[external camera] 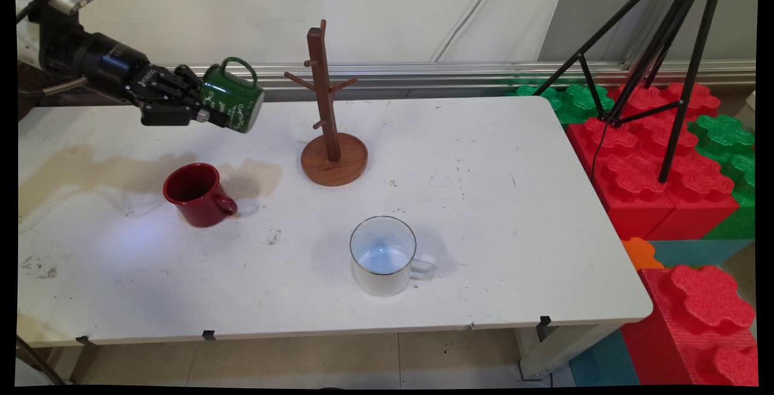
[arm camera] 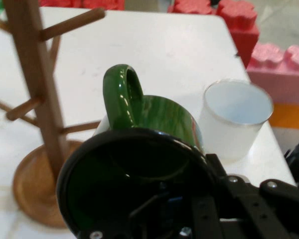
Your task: Place the picked object on the table
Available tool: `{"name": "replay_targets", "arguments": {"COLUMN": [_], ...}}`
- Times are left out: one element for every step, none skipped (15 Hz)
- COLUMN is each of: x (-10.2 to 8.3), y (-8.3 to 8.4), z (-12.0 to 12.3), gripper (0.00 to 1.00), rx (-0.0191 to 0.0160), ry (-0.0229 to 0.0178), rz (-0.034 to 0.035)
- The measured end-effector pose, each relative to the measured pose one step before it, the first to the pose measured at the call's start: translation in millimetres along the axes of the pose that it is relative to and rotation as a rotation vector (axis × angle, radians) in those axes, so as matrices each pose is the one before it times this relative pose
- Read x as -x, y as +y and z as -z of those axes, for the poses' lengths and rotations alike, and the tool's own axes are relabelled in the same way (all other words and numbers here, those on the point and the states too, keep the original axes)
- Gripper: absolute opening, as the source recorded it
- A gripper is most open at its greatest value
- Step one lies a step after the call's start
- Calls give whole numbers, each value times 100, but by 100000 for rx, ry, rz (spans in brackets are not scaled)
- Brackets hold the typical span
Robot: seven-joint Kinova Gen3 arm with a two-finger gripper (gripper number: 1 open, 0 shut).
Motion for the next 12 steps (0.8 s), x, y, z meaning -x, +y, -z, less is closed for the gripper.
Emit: {"name": "replay_targets", "arguments": {"x": [95,160,115,209,149,265,218,245,194,294,339,357], "y": [-211,-344,-220,-346,-226,-315,-244,-249,-182,-303,-358,-310], "z": [317,475,293,397,242,311,213,191,144,161,144,107], "gripper": [0,0,0,0,0,0,0,0,0,0,0,0], "rx": [-888,-1414,-932,-1391,-894,-1142,-861,-920,-730,-1189,-1302,-1079], "ry": [-991,-1503,-999,-1571,-1025,-1731,-1387,-1510,-1153,-1823,-2095,-2199], "rz": [-679,-978,-642,-877,-551,-769,-601,-659,-499,-892,-1061,-1315]}}
